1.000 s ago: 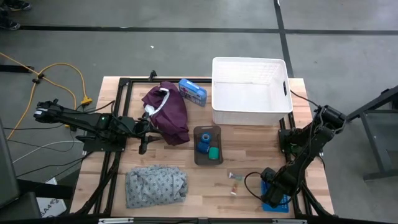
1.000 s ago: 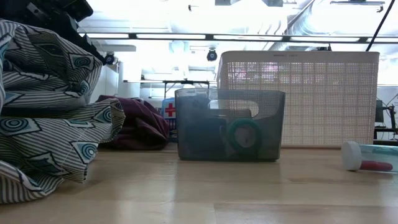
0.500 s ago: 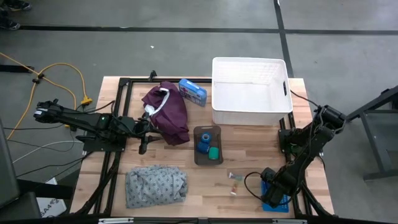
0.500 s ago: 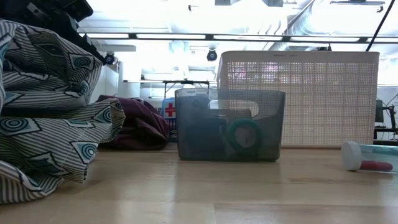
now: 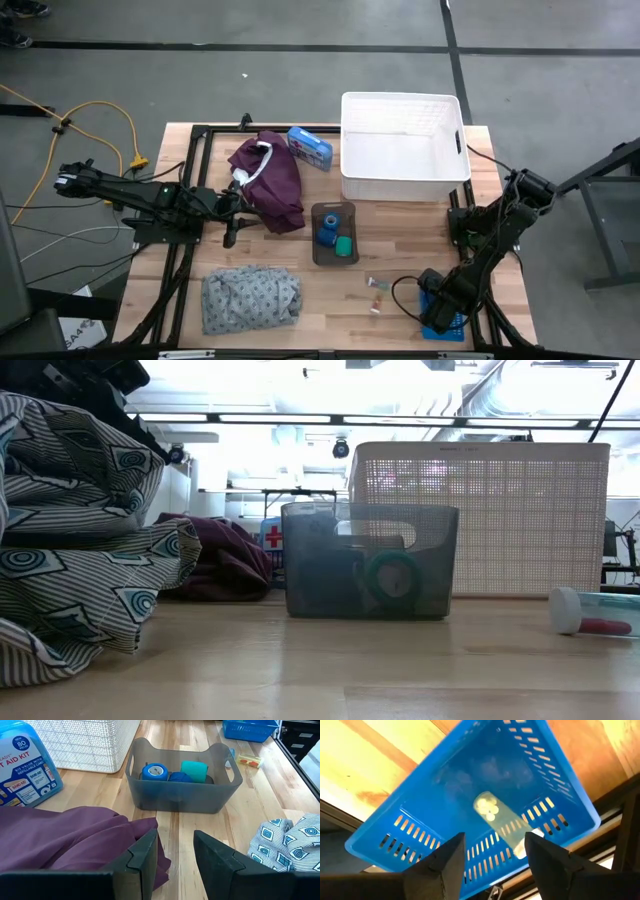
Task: Pick & Place Medicine items
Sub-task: Put the blue pill bottle into the blue bin
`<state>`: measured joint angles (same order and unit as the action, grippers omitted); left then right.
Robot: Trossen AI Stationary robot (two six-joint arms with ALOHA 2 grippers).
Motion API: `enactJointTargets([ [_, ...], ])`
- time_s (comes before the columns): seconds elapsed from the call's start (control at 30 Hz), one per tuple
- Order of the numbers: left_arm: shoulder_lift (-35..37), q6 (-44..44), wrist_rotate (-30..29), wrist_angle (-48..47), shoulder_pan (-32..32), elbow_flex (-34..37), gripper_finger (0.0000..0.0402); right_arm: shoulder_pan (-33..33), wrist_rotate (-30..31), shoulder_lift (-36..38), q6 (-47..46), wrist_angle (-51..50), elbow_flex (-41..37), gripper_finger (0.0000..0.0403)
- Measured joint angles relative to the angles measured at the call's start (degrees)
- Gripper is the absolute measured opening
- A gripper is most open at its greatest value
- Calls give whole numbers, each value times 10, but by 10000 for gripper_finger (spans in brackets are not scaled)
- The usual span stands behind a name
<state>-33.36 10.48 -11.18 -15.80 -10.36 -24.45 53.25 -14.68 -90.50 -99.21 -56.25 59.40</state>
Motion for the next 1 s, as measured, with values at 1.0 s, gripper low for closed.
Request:
enactJointTargets([
  [1.0, 0, 0, 0, 0, 0, 0, 123, -101, 180, 64, 251, 52, 0, 192],
])
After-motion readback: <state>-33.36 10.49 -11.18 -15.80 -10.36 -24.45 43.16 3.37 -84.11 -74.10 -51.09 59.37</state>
